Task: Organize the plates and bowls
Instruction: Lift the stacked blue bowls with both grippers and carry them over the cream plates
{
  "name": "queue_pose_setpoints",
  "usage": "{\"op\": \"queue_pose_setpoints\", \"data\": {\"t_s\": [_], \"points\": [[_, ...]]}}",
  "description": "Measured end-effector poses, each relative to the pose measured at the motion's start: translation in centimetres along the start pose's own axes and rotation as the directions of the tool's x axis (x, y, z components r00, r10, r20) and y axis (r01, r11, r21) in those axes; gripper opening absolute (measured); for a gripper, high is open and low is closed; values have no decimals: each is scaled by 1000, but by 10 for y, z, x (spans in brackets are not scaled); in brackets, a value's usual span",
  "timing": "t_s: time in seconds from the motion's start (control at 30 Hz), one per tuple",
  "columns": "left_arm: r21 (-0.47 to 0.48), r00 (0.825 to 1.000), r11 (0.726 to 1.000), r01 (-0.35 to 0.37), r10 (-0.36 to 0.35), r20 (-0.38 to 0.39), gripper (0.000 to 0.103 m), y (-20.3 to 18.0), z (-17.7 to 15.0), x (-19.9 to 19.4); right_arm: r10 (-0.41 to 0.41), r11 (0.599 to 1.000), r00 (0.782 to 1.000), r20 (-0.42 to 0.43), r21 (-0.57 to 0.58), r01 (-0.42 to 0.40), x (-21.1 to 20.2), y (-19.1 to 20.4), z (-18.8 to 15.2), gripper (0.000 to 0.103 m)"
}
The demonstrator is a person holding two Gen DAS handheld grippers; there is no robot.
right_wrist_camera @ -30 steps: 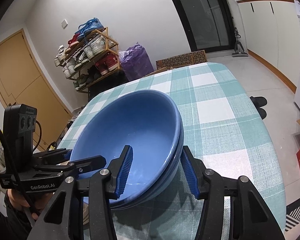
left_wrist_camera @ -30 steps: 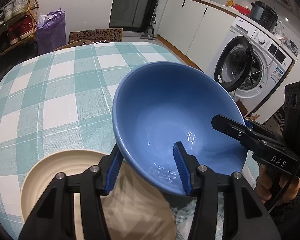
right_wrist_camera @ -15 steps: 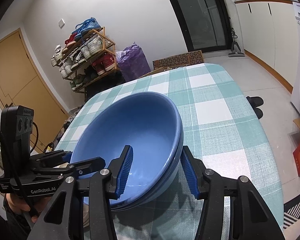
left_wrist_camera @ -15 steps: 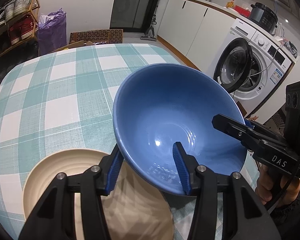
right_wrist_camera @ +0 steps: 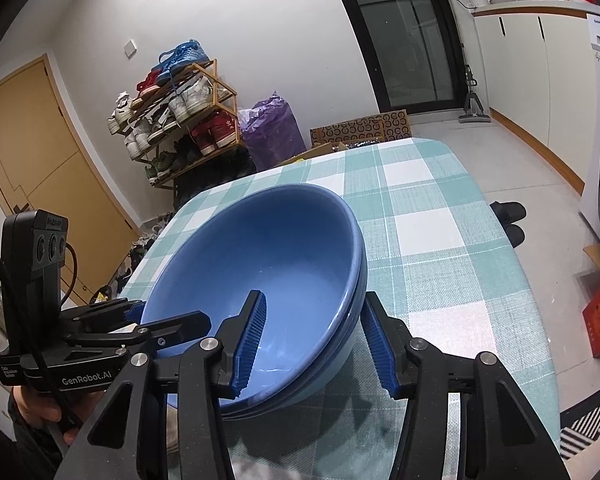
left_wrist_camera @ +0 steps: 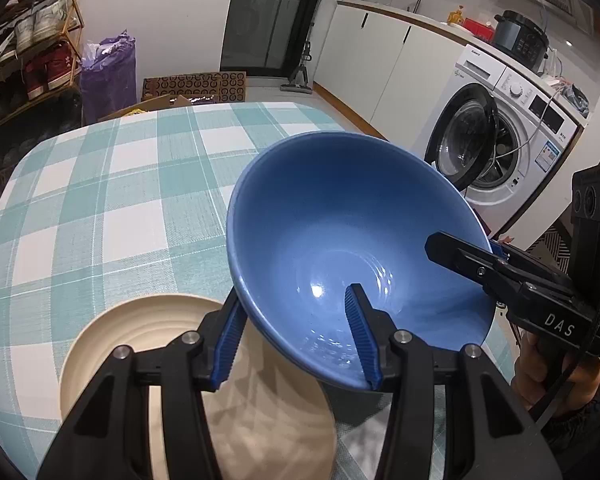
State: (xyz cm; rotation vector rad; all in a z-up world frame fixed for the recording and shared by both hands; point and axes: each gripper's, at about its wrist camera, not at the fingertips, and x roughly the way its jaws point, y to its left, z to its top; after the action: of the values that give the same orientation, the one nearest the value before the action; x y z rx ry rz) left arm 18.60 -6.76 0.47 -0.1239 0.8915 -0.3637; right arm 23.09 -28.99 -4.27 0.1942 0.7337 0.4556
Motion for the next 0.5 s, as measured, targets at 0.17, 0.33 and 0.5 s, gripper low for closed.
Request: {"op": "queue_pose_setpoints", "data": {"t_s": [0.17,0.33,0.5], "points": [[4,1000,1000,-2,2,18,49,-3,-2,-12,6,1000,1000,16,-3,-6,-10,5,-1,51],[7,999,1000,-8,8,37,49,-6,-2,-22,2,1000,1000,21,9,-2,-21,9,-1,51],[9,998,1000,-11,11,59,49,-8,-2,-33,2,1000,1000,26,7,-3,-30,17,-1,51]]}}
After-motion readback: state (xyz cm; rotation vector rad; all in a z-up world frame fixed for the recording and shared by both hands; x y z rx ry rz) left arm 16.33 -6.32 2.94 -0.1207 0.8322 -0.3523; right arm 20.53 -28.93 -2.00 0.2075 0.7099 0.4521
